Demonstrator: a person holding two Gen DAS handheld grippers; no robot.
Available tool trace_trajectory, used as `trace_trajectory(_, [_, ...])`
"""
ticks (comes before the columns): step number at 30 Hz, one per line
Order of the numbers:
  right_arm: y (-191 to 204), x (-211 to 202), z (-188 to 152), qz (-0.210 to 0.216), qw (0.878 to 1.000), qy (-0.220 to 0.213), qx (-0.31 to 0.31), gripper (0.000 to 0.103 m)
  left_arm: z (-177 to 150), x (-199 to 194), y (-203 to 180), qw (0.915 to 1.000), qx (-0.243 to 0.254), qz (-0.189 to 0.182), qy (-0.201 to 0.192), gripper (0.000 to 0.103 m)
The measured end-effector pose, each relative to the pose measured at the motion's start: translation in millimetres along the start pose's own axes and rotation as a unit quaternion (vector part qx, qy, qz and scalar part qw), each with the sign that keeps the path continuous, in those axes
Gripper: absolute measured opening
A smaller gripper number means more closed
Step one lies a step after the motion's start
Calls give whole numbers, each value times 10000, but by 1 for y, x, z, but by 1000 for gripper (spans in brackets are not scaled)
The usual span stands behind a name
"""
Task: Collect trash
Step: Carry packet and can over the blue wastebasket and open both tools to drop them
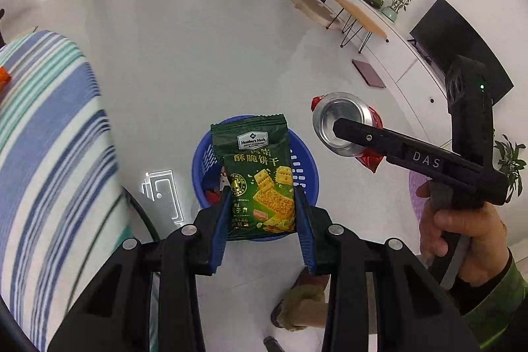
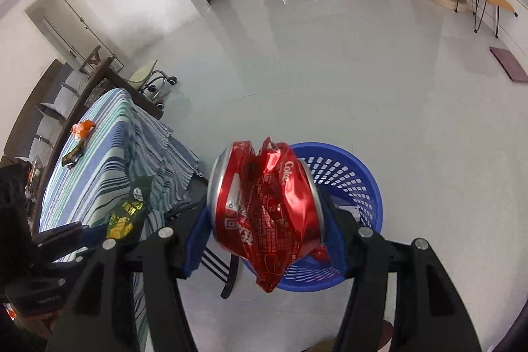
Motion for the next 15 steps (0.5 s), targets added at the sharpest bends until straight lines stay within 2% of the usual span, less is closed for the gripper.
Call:
trace_trajectory(8, [-34, 26, -1, -24, 9988, 144, 476, 60, -6, 84, -4, 9994, -73, 103, 318, 37])
trace_trajectory(11, [-43, 36, -3, 31, 9969, 193, 761, 64, -6, 105, -5, 9994, 17, 124, 331, 41])
trace_trajectory(12, [-44, 38, -3, 50, 9964, 170, 832, 73, -5, 110, -5, 9994, 54, 147, 303, 52])
trace_trajectory(13, [-46, 39, -3, 31, 9961, 143, 868, 76, -4, 112, -3, 9994, 83, 183, 270, 69])
trace_trajectory(15, [-49, 34, 1, 7, 9961, 42, 881, 76, -2, 108, 3, 9994, 85, 298, 163, 80])
Point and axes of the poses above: each gripper's, at about its wrist camera, not at the fingertips, and x roughly the way its jaws point, y to its left, z to its top, the point moved 7 cm from there along x, roughly the way its jaws point, and after that the axes turned 14 degrees about -y, right-handed, at the moved point
